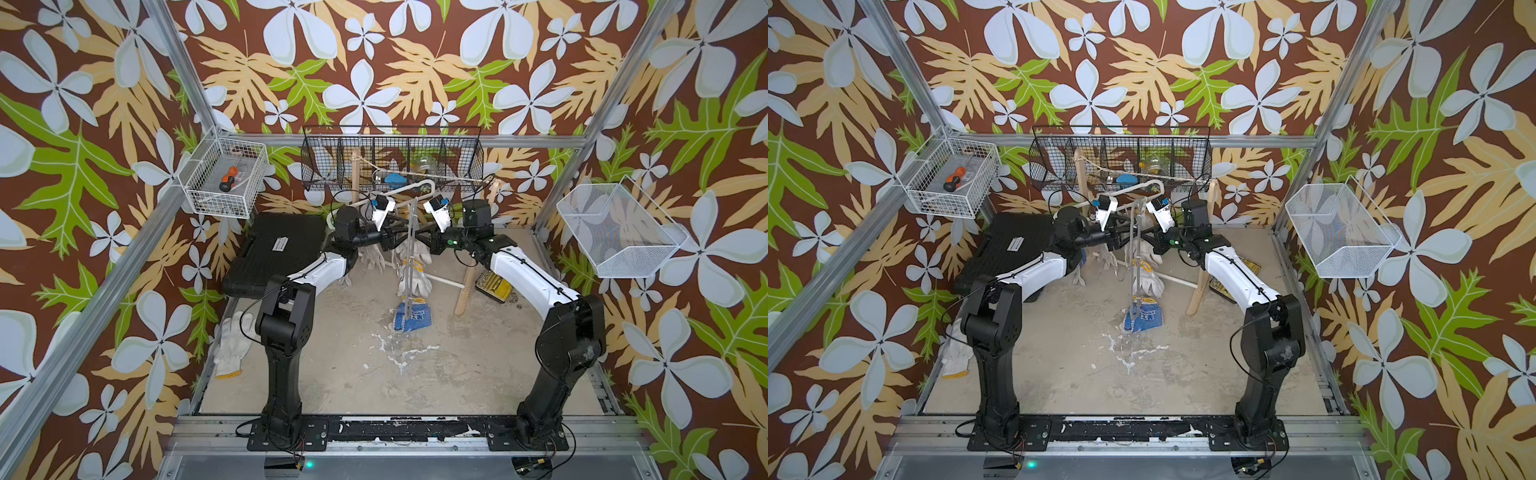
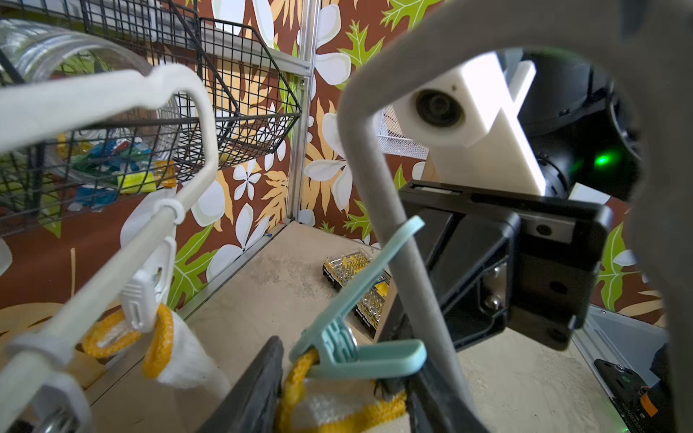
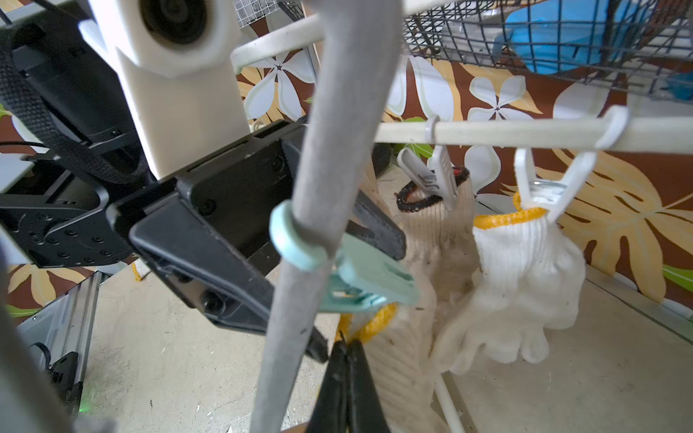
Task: Clip the gloves onto a hanger to dry
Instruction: Clamp the glove onto the hanger.
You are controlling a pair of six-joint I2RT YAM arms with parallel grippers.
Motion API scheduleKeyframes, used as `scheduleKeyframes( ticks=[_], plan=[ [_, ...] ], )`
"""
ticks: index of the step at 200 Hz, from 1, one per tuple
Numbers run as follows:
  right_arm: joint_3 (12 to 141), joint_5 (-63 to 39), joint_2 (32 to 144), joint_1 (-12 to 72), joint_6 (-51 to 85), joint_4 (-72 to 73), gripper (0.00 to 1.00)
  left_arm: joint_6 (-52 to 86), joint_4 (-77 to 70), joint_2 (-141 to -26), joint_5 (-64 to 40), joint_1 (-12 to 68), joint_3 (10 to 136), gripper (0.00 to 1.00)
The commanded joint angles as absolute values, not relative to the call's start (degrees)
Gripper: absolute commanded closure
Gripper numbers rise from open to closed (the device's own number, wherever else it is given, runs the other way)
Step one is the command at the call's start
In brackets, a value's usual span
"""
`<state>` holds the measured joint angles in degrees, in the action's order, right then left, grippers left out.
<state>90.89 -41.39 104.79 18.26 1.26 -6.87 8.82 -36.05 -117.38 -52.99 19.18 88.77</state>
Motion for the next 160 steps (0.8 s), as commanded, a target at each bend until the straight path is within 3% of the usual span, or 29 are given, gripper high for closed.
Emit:
scheduleKeyframes(
  ticks=[1, 20, 39, 98, 107, 111, 114, 160],
  plan=[
    [91.37, -41.78, 105.08, 18.19, 1.64, -6.08, 1.0, 7.76, -35.17, -116.83, -52.29, 19.16, 89.37, 0.45],
    [91.41, -41.5, 104.98, 18.19, 1.8, -5.89, 1.0, 7.58, -34.14, -116.46, -51.95, 19.18, 89.47, 0.41],
    [91.44, -41.26, 104.86, 18.19, 2.14, -5.47, 1.0, 6.68, -32.32, -116.02, -51.27, 19.21, 89.55, 0.3],
    [91.6, -41.26, 104.7, 17.84, 3.93, -4.03, 1.0, 4.66, -26.96, -114.66, -48.34, 19.2, 89.13, 0.22],
    [91.71, -41.1, 104.7, 17.74, 4.04, -3.96, 1.0, 4.61, -26.32, -114.46, -47.93, 19.17, 88.95, 0.14],
    [91.67, -41.06, 104.65, 17.75, 4.11, -3.95, 1.0, 4.53, -26.02, -114.35, -47.81, 19.08, 88.95, 0.03],
    [91.69, -40.96, 104.65, 17.71, 4.2, -3.95, 1.0, 4.49, -25.74, -114.33, -47.75, 19.08, 88.93, 0.01],
    [90.77, -40.07, 104.15, 17.58, 5.1, -2.64, 1.0, 3.87, -23.21, -113.12, -46.52, 19.13, 88.24, 0.0]
  ],
)
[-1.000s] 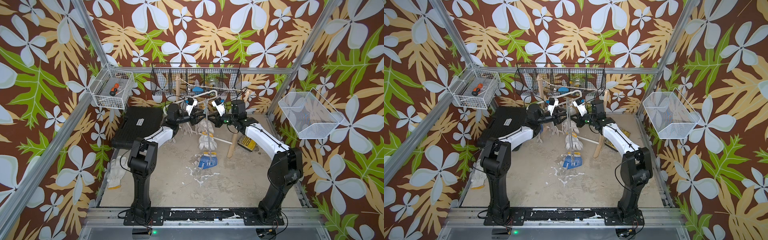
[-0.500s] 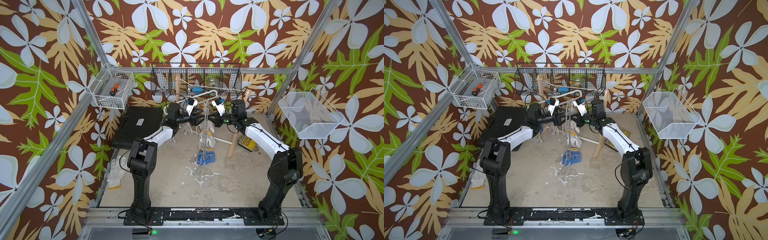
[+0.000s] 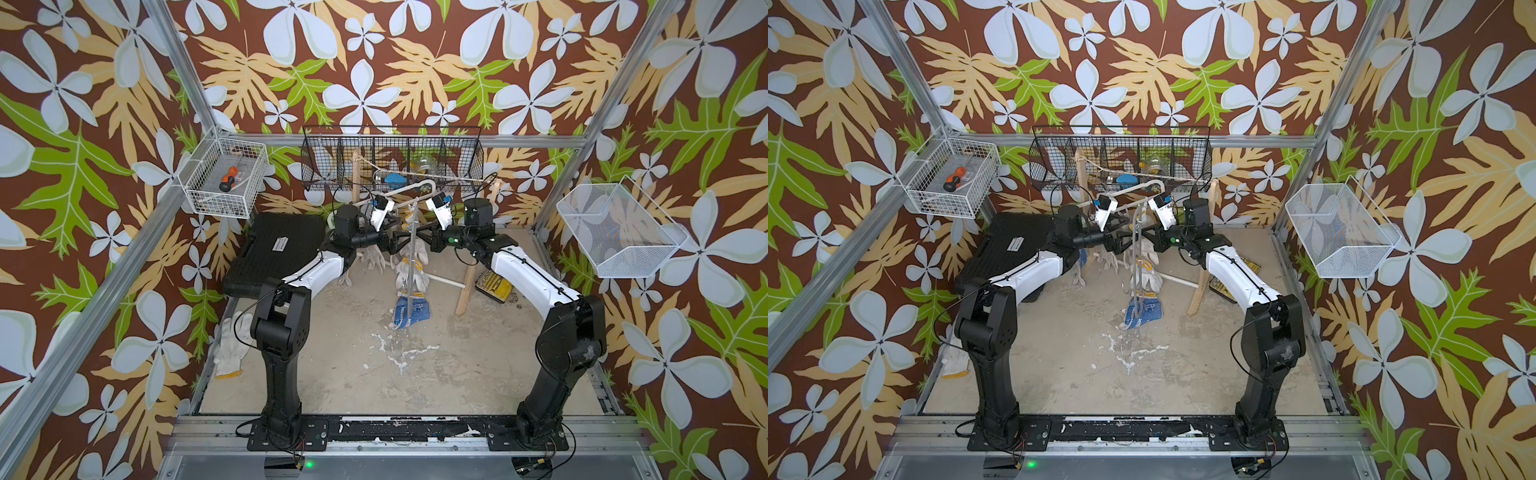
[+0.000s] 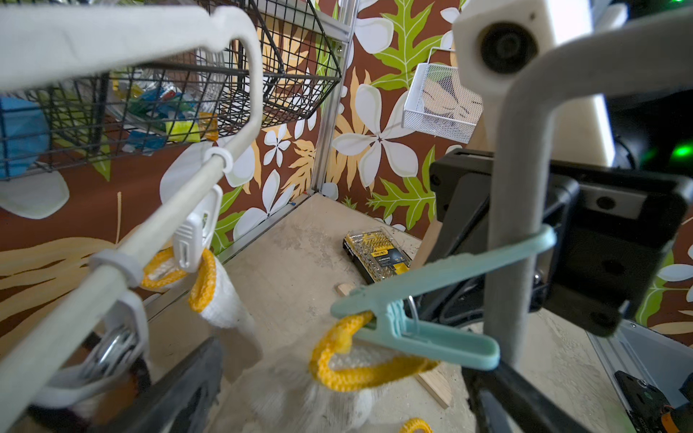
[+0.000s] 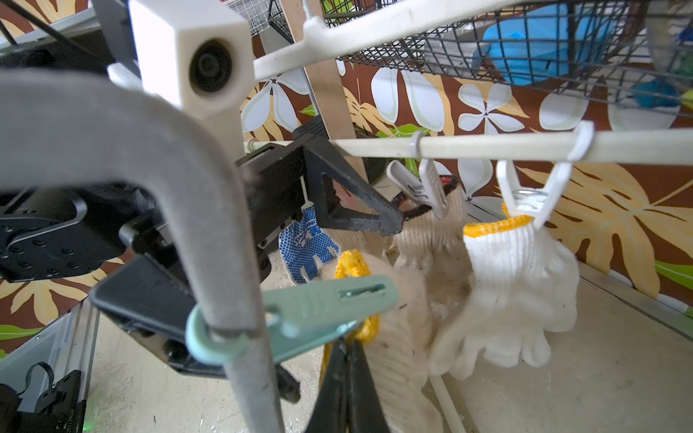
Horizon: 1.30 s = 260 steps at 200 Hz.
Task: Clip the gloves onto a hanger to dry
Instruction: Clamp the glove onto the hanger.
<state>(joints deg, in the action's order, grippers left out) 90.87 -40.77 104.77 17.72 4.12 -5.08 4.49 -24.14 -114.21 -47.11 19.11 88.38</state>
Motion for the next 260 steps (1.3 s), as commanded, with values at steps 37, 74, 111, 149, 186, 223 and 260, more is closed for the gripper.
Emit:
scheduleKeyframes(
  ticks=[37, 74, 111, 149, 186, 223, 260],
  plan=[
    [90.11, -39.38, 103.8, 17.49, 6.08, -1.27, 1.0, 2.91, -18.44, -112.04, -45.62, 19.1, 88.47, 0.0],
    [90.07, -38.77, 103.68, 17.49, 6.33, -1.1, 1.0, 1.67, -14.95, -110.4, -45.26, 19.09, 87.45, 0.0],
    [90.18, -38.15, 103.88, 17.49, 6.13, -1.49, 1.0, 0.67, -10.79, -108.82, -44.5, 19.17, 87.09, 0.0],
    [90.49, -38.33, 104.17, 17.53, 6.59, -1.55, 1.0, 1.9, -8.94, -108.19, -44.12, 19.08, 87.14, 0.01],
    [91.19, -39.18, 104.67, 17.71, 5.04, -3.54, 1.0, 4.08, -9.94, -109.97, -44.97, 19.16, 89.73, 0.03],
    [91.03, -39.81, 104.58, 17.84, 4.53, -4.04, 1.0, 4.32, -9.36, -111.22, -45.09, 19.23, 91.72, 0.03],
    [91.03, -39.9, 104.91, 17.93, 4.44, -3.93, 1.0, 4.56, -9.23, -111.79, -45.0, 19.2, 92.04, 0.04]
  ],
)
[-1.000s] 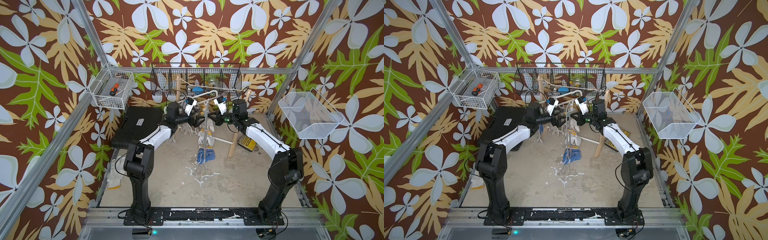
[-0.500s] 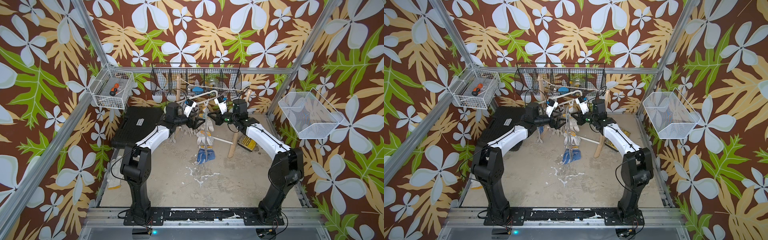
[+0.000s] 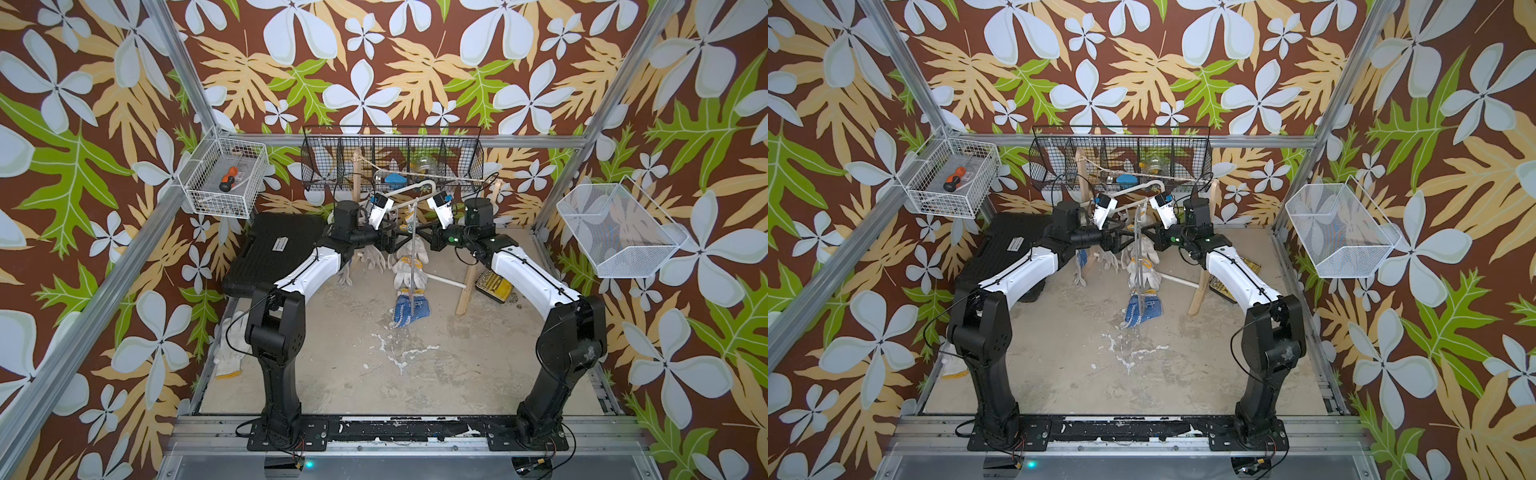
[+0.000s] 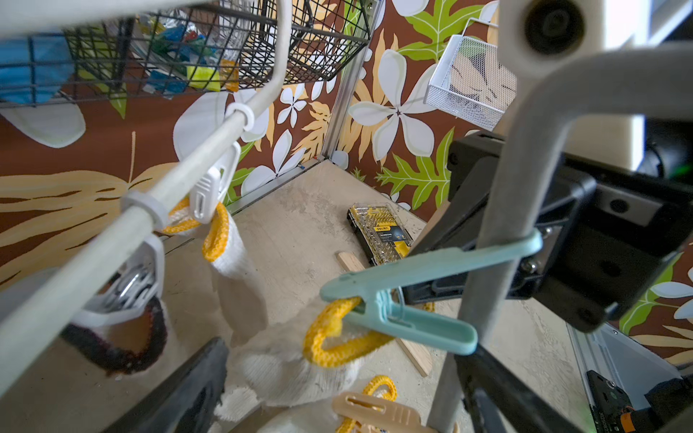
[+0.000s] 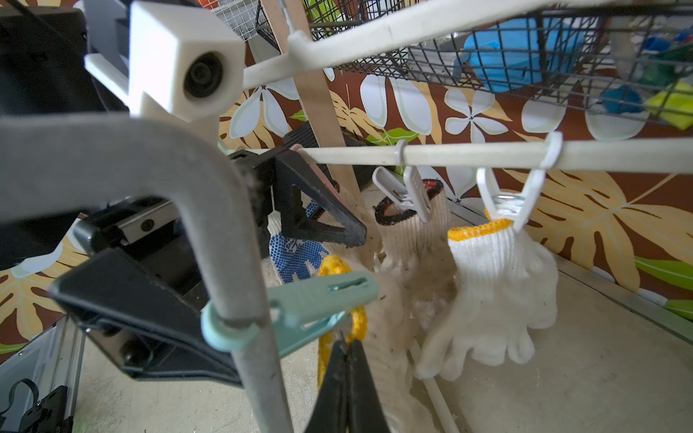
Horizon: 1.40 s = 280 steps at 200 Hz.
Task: Clip the gloves onto a hanger to dry
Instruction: Clamp the glove onto the hanger.
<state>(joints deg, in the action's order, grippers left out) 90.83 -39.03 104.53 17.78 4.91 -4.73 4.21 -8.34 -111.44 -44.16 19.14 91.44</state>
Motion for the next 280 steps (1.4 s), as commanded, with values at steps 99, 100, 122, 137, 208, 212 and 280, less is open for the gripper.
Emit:
scheduleKeyframes(
  ticks=[99, 100, 122, 137, 208, 212, 280],
  plan=[
    [91.63, -34.69, 104.6, 18.33, 0.76, -8.35, 0.65, 8.47, -13.1, -114.82, -46.1, 18.97, 94.04, 0.05],
    [91.61, -34.57, 104.59, 18.31, 0.73, -8.48, 0.65, 8.54, -13.23, -114.89, -46.12, 18.94, 94.04, 0.05],
    [90.99, -31.06, 103.59, 18.28, -0.15, -9.71, 0.52, 10.21, -14.95, -115.46, -46.67, 18.68, 93.95, 0.05],
    [90.7, -29.78, 103.02, 18.29, -0.61, -10.31, 0.51, 10.64, -15.2, -115.75, -46.84, 18.64, 94.35, 0.05],
    [90.09, -25.66, 101.89, 18.36, -1.05, -13.57, 0.49, 11.73, -15.64, -116.4, -47.17, 18.62, 95.7, 0.06],
    [89.81, -25.66, 101.74, 18.29, -0.97, -13.49, 0.48, 11.76, -15.57, -116.48, -47.2, 18.59, 95.85, 0.06],
    [88.23, -31.11, 101.72, 18.36, 2.46, -8.49, 0.49, 13.26, -17.2, -116.81, -48.25, 18.62, 95.7, 0.06]
  ],
)
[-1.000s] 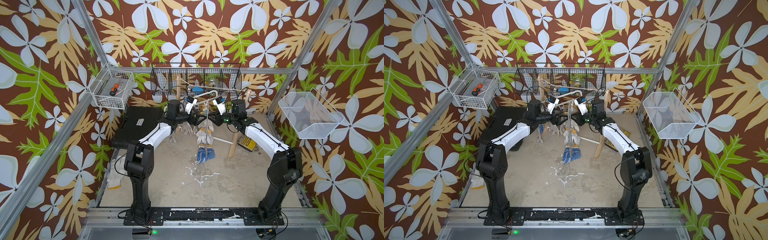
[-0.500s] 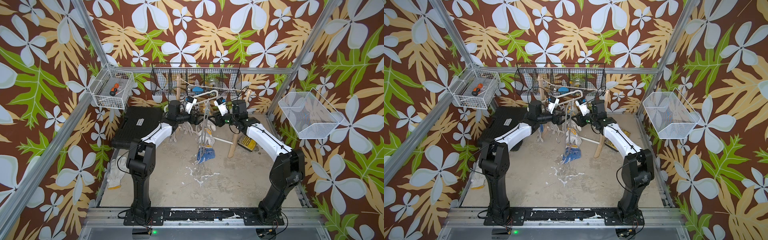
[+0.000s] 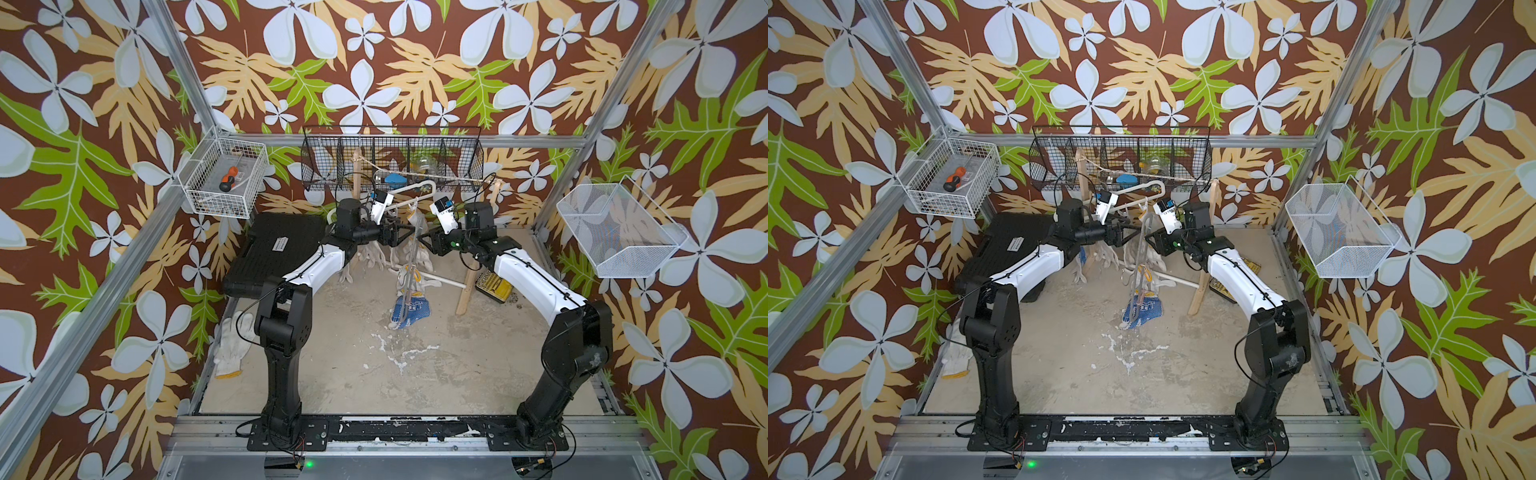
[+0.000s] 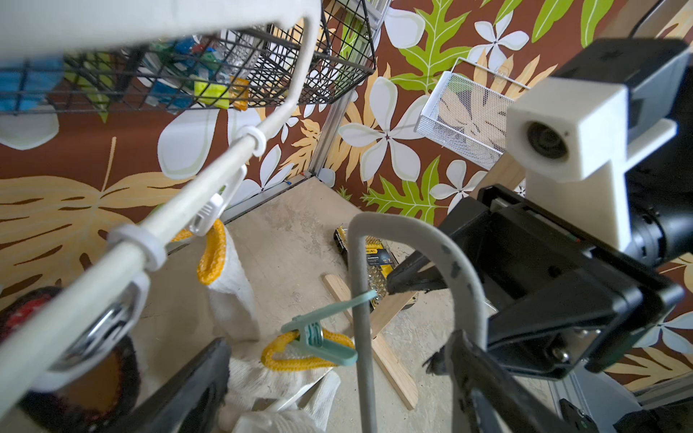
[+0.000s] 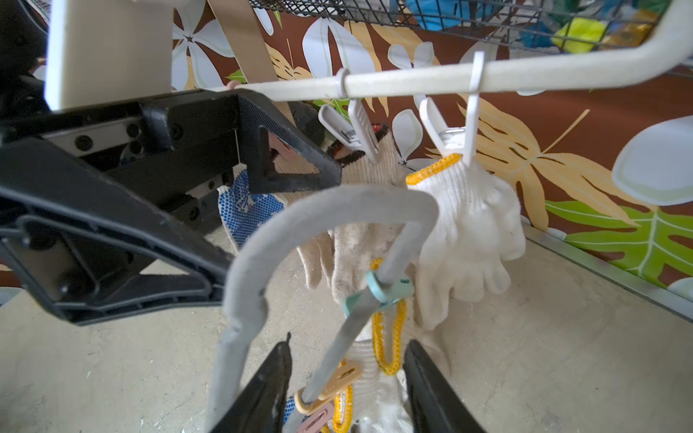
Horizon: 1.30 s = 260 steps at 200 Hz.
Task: Clip the gloves onto a hanger to dry
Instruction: Clamp the glove onto the hanger, then pick up the glove from the center of the board.
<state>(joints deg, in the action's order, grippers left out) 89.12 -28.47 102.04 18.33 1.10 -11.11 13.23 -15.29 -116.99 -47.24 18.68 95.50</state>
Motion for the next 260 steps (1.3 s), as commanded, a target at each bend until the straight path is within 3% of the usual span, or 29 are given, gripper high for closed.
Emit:
scheduleKeyframes(
  ticks=[1, 37, 93, 109, 124, 173, 203, 248, 257, 260],
  plan=[
    [88.15, -31.25, 101.66, 18.37, 2.64, -8.33, 0.49, 13.22, -17.22, -116.81, -48.25, 18.58, 95.75, 0.06],
    [85.63, -37.98, 102.03, 18.77, 4.74, -3.74, 0.49, 15.2, -17.19, -118.89, -50.26, 18.54, 97.56, 0.07],
    [81.83, -38.94, 100.93, 20.43, 2.87, -4.25, 0.52, 17.28, -16.7, -120.39, -52.16, 18.61, 98.17, 0.1],
    [78.99, -38.57, 99.59, 21.51, 3.01, -2.74, 0.52, 18.51, -14.17, -121.79, -52.21, 18.61, 100.2, 0.19],
    [76.28, -37.08, 98.03, 22.0, 3.38, -1.44, 0.53, 17.39, -8.9, -123.23, -51.79, 18.55, 103.52, 0.37],
    [73.3, -34.63, 95.89, 22.49, 2.59, -2.27, 0.54, 15.79, 1.1, -124.22, -46.87, 18.66, 108.28, 0.73],
    [74.24, -34.09, 96.0, 22.65, 1.8, -3.67, 0.54, 15.76, 3.87, -123.27, -44.56, 18.78, 108.46, 0.83],
    [74.44, -34.02, 95.72, 22.84, 1.5, -5.08, 0.55, 17.12, 4.31, -120.21, -43.98, 19.01, 105.88, 0.87],
    [74.36, -34.1, 95.47, 23.07, 1.41, -5.33, 0.55, 17.62, 4.31, -119.54, -43.39, 19.2, 105.44, 0.93],
    [74.29, -34.08, 95.39, 23.11, 1.36, -5.42, 0.55, 17.7, 4.31, -119.37, -43.15, 19.17, 105.31, 1.0]
  ],
)
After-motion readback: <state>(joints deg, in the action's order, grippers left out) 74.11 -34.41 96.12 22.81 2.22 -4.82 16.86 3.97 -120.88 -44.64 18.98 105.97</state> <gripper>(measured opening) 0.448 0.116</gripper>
